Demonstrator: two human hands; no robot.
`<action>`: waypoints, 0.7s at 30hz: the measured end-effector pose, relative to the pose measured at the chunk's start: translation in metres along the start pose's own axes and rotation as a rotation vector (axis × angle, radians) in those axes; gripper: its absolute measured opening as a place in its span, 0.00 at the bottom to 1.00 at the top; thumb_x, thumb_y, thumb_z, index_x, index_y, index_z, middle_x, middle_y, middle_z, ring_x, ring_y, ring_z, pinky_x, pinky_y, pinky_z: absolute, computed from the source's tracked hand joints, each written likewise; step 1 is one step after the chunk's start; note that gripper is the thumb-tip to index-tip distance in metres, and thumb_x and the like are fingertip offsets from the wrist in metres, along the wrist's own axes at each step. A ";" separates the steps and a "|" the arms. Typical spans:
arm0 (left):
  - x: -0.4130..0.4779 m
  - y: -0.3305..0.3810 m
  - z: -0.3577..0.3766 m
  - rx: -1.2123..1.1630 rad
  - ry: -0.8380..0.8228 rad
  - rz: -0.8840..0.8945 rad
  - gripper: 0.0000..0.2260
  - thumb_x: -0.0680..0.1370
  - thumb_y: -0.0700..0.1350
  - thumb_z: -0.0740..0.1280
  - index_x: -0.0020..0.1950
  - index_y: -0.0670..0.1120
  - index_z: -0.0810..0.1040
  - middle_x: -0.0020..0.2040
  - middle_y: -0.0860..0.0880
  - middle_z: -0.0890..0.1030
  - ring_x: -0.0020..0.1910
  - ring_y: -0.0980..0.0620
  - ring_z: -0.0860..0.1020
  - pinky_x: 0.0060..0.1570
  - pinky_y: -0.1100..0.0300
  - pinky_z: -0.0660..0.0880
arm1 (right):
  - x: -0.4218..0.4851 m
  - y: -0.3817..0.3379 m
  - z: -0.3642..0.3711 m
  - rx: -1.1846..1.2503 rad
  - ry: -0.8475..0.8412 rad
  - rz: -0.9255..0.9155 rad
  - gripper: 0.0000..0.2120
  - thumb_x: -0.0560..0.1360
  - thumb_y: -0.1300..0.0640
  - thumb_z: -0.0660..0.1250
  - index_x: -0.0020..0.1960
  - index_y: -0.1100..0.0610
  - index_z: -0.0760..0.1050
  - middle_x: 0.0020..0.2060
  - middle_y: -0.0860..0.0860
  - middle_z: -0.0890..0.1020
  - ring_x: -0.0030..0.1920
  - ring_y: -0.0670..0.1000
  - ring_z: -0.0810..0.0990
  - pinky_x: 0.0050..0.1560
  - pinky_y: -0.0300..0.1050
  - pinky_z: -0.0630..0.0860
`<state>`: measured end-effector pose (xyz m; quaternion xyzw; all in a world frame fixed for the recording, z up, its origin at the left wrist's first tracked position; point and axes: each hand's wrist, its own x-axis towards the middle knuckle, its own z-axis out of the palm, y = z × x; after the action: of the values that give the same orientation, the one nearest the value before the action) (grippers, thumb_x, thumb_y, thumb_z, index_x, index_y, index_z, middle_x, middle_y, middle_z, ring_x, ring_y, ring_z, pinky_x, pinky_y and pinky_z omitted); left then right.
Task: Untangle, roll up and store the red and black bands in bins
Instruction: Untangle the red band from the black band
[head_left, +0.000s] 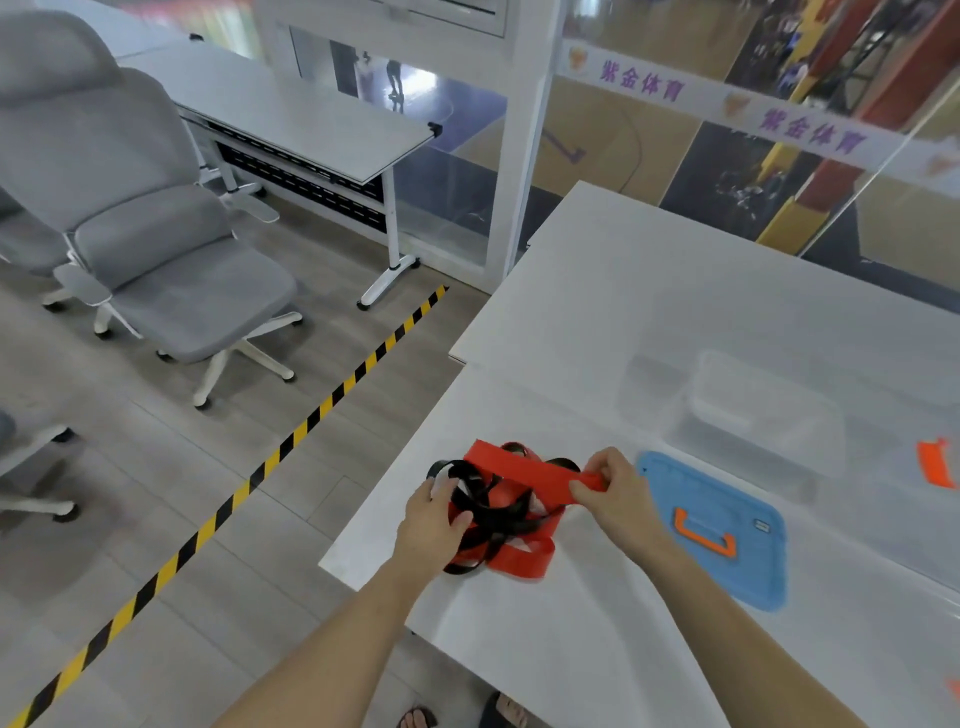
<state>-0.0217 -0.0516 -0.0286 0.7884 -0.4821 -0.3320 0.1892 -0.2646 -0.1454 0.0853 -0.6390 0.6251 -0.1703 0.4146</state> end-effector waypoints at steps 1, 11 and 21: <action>0.004 -0.001 0.002 0.064 -0.020 0.011 0.27 0.82 0.54 0.66 0.81 0.55 0.64 0.80 0.45 0.64 0.78 0.41 0.63 0.69 0.43 0.73 | 0.001 0.006 0.001 -0.076 -0.059 0.018 0.11 0.73 0.57 0.73 0.50 0.51 0.73 0.40 0.49 0.82 0.38 0.51 0.77 0.39 0.47 0.75; 0.016 -0.009 0.023 0.312 -0.160 0.055 0.20 0.84 0.56 0.60 0.76 0.65 0.68 0.85 0.43 0.45 0.82 0.36 0.49 0.73 0.30 0.61 | 0.043 0.012 0.057 -0.816 -0.512 -0.013 0.21 0.77 0.54 0.68 0.68 0.51 0.67 0.58 0.53 0.80 0.56 0.60 0.82 0.52 0.52 0.73; 0.009 -0.035 0.038 0.265 0.018 0.199 0.18 0.79 0.53 0.56 0.65 0.60 0.79 0.85 0.47 0.54 0.75 0.39 0.65 0.71 0.39 0.70 | 0.075 0.011 0.096 -0.918 -0.239 -0.093 0.38 0.77 0.38 0.68 0.79 0.56 0.64 0.71 0.58 0.72 0.71 0.61 0.73 0.68 0.58 0.73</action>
<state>-0.0239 -0.0425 -0.0805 0.7578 -0.5954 -0.2382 0.1199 -0.1893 -0.1838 -0.0024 -0.7985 0.5546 0.1799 0.1502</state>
